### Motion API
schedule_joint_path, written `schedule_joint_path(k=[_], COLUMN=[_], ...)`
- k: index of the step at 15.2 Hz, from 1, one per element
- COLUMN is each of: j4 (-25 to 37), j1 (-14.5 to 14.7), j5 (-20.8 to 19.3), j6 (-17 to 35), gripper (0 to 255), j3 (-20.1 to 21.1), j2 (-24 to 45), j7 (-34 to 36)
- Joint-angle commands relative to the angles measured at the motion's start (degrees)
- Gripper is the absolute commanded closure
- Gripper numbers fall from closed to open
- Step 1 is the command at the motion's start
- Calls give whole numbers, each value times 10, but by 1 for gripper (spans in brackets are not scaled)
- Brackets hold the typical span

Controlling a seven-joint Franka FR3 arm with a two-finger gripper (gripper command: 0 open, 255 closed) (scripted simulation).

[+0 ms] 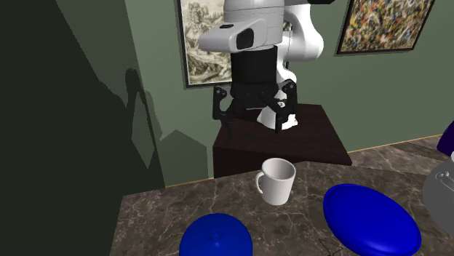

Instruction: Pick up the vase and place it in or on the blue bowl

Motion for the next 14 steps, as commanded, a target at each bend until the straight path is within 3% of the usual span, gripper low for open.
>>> schedule_joint_path(k=[1,12,14], j4=[25,207,217], j1=[-3,-38,-40], j5=[7,43,46], j6=[16,52,58], gripper=[0,0,0], j3=[-3,-1,1], j2=[46,293,309], j7=[-14,-77,-80])
